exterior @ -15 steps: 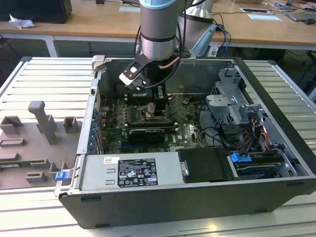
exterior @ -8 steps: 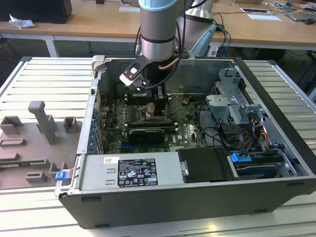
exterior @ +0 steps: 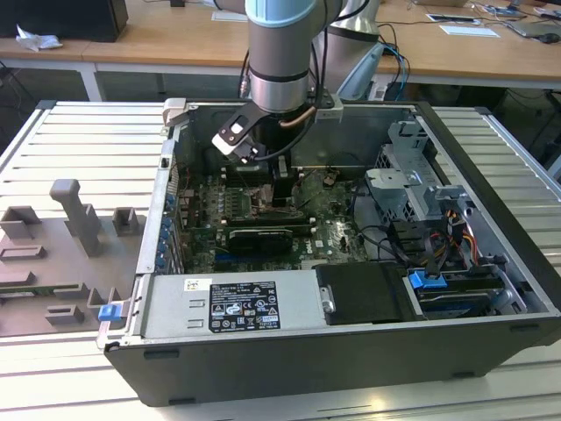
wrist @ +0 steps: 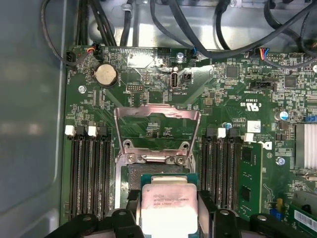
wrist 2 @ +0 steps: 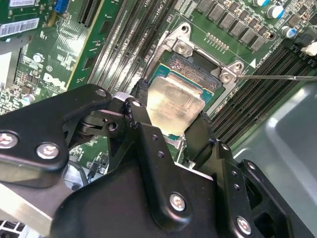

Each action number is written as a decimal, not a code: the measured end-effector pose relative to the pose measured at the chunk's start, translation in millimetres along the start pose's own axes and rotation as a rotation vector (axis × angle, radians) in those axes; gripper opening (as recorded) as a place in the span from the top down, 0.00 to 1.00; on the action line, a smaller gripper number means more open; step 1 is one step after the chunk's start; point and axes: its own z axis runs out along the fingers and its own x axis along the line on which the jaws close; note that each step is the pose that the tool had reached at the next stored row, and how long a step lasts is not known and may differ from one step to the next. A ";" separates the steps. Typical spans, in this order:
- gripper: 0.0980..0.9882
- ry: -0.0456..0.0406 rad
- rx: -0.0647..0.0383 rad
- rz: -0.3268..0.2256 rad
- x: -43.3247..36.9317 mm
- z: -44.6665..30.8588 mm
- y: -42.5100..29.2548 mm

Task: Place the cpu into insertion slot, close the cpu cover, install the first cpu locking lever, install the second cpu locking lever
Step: 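Place the cpu into insertion slot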

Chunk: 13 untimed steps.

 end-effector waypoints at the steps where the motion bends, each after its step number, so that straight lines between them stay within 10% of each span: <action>1: 0.50 -0.0005 0.000 0.010 0.3 0.3 0.0; 13: 0.50 -0.0011 0.000 0.018 0.3 3.3 -0.2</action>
